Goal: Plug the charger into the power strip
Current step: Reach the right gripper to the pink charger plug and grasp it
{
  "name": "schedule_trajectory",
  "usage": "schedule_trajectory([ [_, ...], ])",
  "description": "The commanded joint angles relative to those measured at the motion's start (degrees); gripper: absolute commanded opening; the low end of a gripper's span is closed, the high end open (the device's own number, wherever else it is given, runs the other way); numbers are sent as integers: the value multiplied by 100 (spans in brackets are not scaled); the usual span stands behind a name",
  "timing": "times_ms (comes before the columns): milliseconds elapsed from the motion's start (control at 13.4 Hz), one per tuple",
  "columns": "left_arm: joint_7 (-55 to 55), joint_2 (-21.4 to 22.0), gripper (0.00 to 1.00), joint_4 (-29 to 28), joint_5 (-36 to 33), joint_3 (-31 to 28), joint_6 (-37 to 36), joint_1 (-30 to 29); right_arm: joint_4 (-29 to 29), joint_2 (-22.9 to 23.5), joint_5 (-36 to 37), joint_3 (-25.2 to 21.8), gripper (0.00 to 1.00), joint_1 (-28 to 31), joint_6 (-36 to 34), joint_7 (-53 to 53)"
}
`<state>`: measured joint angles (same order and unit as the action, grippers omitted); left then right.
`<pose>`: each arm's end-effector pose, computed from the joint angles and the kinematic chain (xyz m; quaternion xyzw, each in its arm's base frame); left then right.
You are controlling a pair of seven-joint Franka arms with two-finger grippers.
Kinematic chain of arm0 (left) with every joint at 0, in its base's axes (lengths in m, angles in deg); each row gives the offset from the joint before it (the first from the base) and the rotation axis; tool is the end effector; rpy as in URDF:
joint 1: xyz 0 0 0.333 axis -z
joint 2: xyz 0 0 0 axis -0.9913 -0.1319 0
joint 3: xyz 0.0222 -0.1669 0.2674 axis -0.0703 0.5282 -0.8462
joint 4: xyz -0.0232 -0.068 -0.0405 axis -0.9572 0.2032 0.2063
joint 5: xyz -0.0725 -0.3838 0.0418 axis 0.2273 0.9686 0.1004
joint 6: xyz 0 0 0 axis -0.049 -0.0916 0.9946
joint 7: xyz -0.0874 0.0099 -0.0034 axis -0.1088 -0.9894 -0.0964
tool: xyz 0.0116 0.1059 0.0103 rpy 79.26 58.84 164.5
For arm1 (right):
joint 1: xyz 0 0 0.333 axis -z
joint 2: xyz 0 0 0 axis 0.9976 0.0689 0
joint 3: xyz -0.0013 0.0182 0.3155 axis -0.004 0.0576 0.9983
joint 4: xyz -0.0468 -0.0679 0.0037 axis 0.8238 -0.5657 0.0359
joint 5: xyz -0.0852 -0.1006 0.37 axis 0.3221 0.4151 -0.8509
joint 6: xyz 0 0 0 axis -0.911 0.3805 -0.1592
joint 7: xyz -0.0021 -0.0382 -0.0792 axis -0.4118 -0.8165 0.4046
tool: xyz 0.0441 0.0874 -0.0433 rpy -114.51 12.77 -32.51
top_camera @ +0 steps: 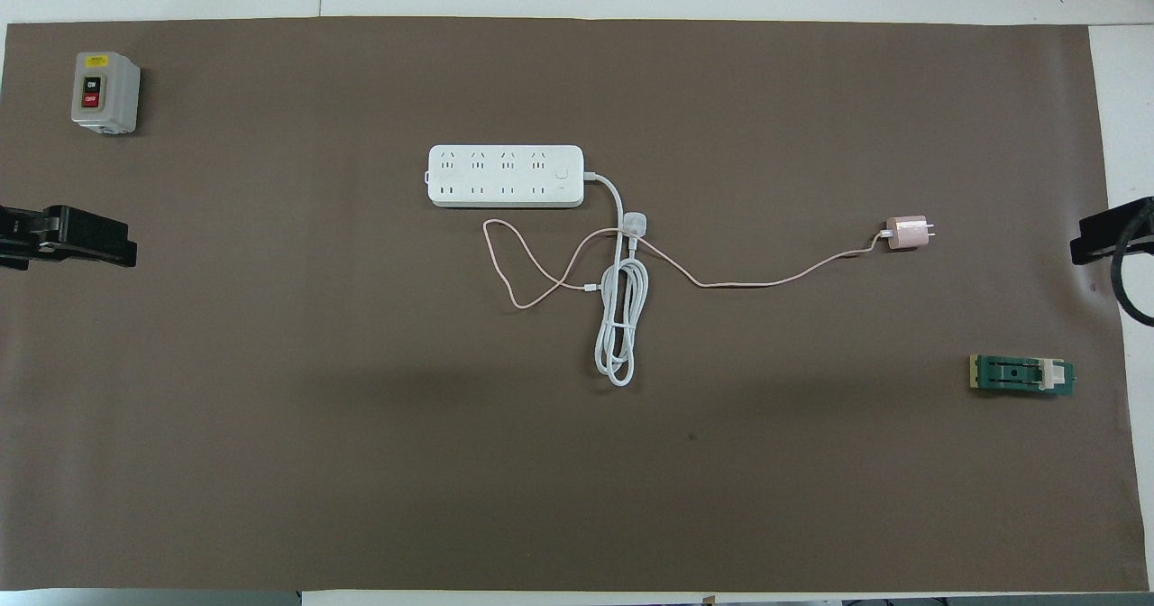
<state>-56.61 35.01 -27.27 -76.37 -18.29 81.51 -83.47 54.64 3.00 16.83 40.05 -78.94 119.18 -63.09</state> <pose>0.5349 -0.0336 0.6240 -0.9995 0.0260 0.0158 0.0014 0.5384 -0.0584 0.6279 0.9985 -0.0247 -0.0430 0.0240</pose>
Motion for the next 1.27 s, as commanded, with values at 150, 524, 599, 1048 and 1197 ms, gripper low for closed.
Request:
schedule_trajectory([
  [150,-81,-150,100,293,-136,8,27,61,157,-127,102,45,100,62,106,157],
  [524,-81,-158,100,311,-145,17,27,149,183,-154,-3,-34,100,133,97,123],
  [599,-81,-158,100,294,-145,17,27,149,262,-163,-3,-34,100,168,140,70],
  [1048,-89,-202,100,337,-145,17,27,219,825,327,-1125,-43,100,773,545,-2756],
  [1197,-81,-264,100,416,-145,17,27,219,834,688,-1697,-43,100,1063,711,-3512],
])
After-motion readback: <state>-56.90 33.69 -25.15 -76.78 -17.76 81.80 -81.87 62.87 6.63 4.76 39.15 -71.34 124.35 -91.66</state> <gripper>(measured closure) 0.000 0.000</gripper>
